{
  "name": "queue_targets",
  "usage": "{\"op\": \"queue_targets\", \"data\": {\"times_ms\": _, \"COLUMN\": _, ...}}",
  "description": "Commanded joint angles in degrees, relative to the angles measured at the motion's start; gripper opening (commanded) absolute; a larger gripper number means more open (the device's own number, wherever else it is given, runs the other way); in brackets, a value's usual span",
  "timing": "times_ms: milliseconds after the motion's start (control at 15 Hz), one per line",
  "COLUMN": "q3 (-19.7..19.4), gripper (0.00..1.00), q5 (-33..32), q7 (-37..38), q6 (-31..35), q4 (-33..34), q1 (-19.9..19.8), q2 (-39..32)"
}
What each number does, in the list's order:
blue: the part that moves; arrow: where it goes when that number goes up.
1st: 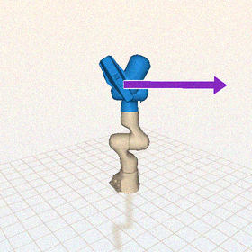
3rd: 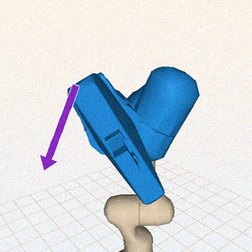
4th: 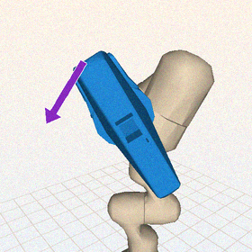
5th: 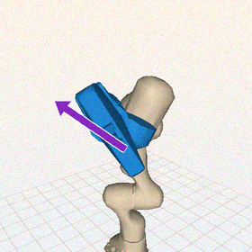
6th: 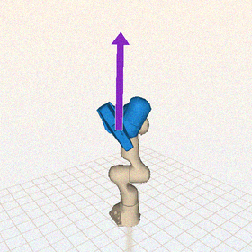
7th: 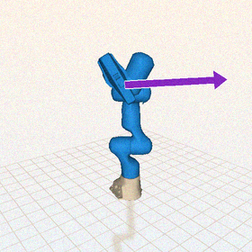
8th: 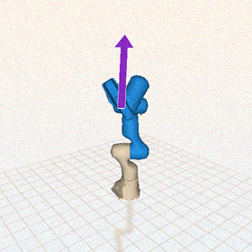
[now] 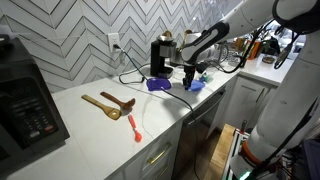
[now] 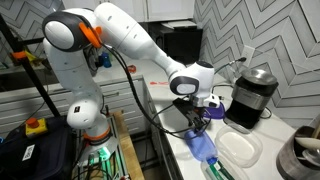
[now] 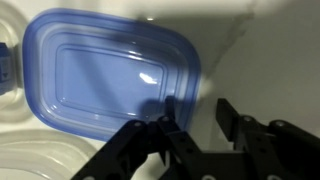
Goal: Remove the small lunch box from the bigger lunch box, then open the small lunch box and add green object, then close it
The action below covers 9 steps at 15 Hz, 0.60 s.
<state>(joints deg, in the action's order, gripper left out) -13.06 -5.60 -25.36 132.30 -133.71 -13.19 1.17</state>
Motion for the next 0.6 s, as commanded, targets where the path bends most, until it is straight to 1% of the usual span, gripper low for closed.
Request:
{"op": "queue_targets", "data": {"times_ms": 0, "q3": -0.41, "gripper": 0.16, "q5": 2.88, "q7": -3.09, "q6": 1.08, "q4": -0.36, "q1": -0.08, "q2": -0.62}}
{"op": "queue_targets", "data": {"times_ms": 67, "q3": -0.41, "gripper": 0.08, "q5": 3.29, "q7": -3.42, "q6": 1.07, "q4": -0.32, "q1": -0.1, "q2": -0.72}}
{"op": "queue_targets", "data": {"times_ms": 133, "q3": -0.4, "gripper": 0.02, "q5": 3.6, "q7": -3.68, "q6": 1.09, "q4": -0.27, "q1": -0.1, "q2": -0.75}}
{"op": "queue_targets", "data": {"times_ms": 267, "q3": -0.42, "gripper": 0.0, "q5": 4.09, "q7": -4.3, "q6": 0.99, "q4": -0.14, "q1": -0.11, "q2": -0.8}}
{"op": "queue_targets", "data": {"times_ms": 533, "q3": -0.49, "gripper": 0.02, "q5": 3.45, "q7": -3.15, "q6": -0.66, "q4": 0.29, "q1": -0.23, "q2": 0.05}}
